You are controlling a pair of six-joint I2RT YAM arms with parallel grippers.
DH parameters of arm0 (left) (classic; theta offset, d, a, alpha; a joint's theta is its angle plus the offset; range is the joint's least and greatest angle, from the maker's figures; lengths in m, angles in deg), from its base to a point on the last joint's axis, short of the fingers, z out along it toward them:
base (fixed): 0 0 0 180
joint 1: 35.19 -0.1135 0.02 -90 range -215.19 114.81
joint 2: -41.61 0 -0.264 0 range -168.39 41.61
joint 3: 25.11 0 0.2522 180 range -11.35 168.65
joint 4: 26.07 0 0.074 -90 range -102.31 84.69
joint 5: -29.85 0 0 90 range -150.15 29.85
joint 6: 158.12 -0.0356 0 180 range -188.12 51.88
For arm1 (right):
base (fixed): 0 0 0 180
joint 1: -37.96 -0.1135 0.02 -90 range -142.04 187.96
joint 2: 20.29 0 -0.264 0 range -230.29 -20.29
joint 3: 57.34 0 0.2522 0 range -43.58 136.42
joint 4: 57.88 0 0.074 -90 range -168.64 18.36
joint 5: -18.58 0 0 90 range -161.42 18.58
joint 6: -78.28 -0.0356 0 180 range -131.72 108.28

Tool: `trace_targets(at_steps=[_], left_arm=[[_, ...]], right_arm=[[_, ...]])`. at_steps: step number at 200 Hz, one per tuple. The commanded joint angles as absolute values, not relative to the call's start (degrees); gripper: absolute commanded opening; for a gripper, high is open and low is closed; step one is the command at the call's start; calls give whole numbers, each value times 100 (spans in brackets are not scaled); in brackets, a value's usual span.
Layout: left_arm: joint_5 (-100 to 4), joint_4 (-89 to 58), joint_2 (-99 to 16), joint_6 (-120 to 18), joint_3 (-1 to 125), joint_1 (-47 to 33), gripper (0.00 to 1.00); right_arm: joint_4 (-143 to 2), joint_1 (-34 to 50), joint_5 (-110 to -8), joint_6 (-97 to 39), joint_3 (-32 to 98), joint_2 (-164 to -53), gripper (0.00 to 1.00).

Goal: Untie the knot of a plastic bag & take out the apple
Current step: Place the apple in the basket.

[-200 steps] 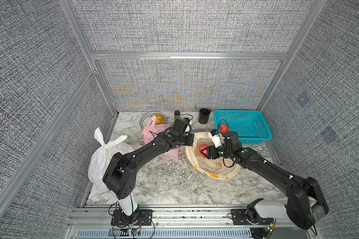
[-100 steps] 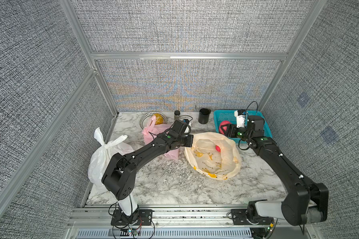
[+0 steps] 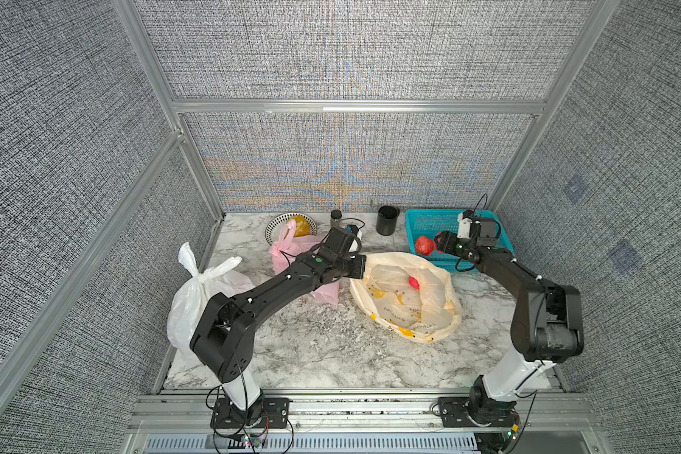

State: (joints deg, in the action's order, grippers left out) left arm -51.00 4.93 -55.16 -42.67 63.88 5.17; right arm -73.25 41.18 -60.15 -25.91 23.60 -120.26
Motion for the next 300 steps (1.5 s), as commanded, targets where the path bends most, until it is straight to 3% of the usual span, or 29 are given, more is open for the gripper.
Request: trace_targets(at_steps=[1, 98, 173, 236, 300], left_arm=[[-5083, 483, -5560, -4360, 6476, 515, 0], [-5034, 457, -5680, -4316, 6503, 515, 0], [-5057, 422, -5664, -4316, 6472, 515, 3], [-5021, 382, -5651, -4316, 6459, 515, 4], [-4969, 334, -5667, -4333, 6493, 515, 4]], right_arm=[[-7113, 4147, -6152, -2517, 2406, -12209, 67], [-7072, 4147, -6226, -2456, 2182, -12790, 71], [-7272, 4112, -6352, -2481, 2343, -12659, 83], [-7556, 3939, -6645, -2446, 2516, -11936, 88], [-7946, 3230, -6869, -2369, 2076, -10283, 89]])
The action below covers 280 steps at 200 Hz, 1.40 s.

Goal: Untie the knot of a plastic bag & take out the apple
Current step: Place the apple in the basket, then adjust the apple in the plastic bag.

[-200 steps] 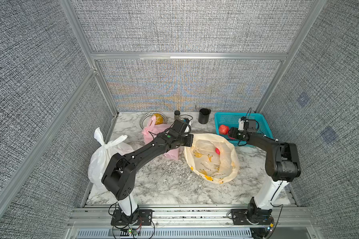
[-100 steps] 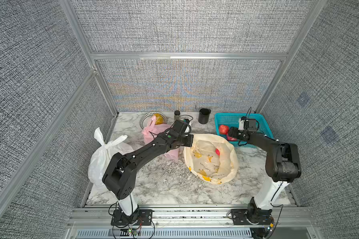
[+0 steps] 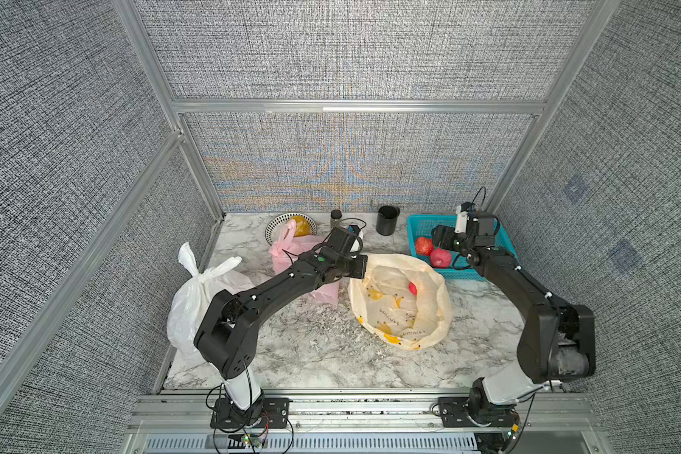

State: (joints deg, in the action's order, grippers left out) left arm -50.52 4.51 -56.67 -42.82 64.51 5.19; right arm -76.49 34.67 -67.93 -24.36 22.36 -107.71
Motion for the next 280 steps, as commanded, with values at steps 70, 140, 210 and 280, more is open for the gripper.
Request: trace_targets(at_steps=[70, 140, 210, 280], left_arm=[[-4943, 239, -5708, -4316, 6534, 559, 4], [-4921, 197, -5697, -4364, 6714, 680, 4], [-4931, 167, -5583, -4351, 6564, 700, 4], [-4873, 193, -5698, -4394, 6670, 700, 4]], right_arm=[[-8752, 1975, -6231, -2155, 1210, -8374, 64], [-9132, 904, -6275, -2259, 657, -8819, 59], [-8880, 1132, -7648, -2907, 444, -9775, 81], [-8243, 1744, -8258, -2895, 277, -10176, 89]])
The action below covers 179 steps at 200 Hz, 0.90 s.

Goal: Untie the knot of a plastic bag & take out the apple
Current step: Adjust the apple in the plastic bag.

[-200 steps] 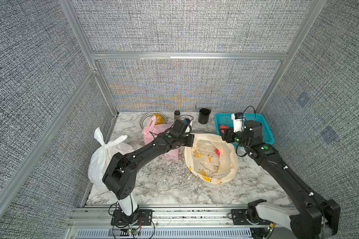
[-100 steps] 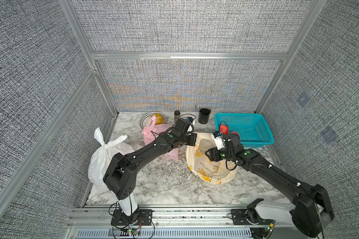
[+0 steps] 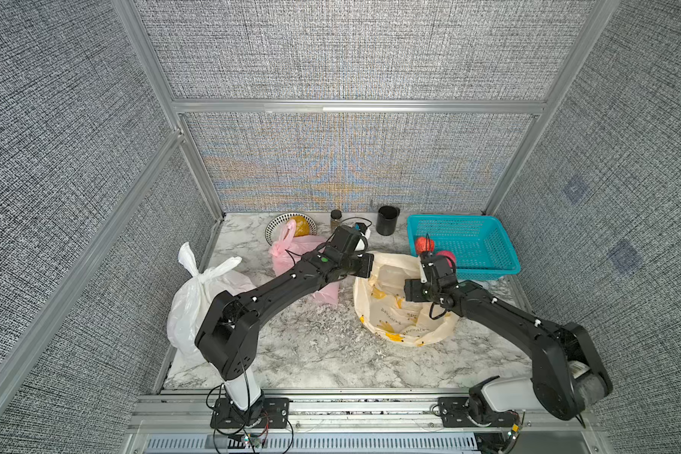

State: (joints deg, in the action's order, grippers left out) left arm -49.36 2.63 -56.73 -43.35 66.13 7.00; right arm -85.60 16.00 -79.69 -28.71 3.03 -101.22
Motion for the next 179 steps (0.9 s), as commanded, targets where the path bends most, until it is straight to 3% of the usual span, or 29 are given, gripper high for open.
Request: trace_targets(at_steps=[1, 138, 179], left_arm=[[-4877, 193, -5695, -4395, 6670, 700, 4], [-4802, 226, -5888, -4351, 6776, 700, 4], [-4802, 235, -5905, -4349, 6776, 700, 4]], right_arm=[[-8235, 1750, -8258, -2895, 279, -10176, 89], [-6919, 1983, -8289, -2981, -296, -10841, 90], [-6870, 1978, -7967, -2884, -389, -10646, 76]])
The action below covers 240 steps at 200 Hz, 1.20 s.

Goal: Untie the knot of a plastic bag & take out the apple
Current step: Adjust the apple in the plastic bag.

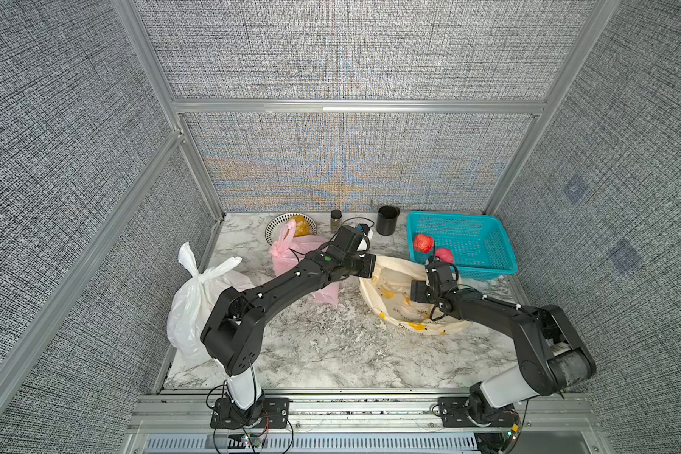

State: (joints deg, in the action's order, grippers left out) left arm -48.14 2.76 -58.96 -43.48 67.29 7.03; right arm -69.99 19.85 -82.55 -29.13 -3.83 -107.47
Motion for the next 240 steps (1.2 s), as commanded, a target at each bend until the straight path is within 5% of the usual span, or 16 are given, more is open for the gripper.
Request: trace_targets(at_steps=[1, 115, 152, 240], left_arm=[[-4802, 236, -5899, -4350, 6776, 704, 4], [-4854, 166, -5768, -4360, 6610, 699, 4], [-4848, 105, -5719, -4337, 6524, 700, 4], [-4756, -37, -5713, -4325, 6468, 704, 4]], right_arm=[[-6877, 1977, -7941, -2881, -378, -10640, 76], [-8504, 1436, -4865, -2212, -587, -10018, 60], [-8684, 1434, -5602, -2537, -543, -9476, 60], [-8524, 1240, -8704, -3264, -271, -9364, 80]])
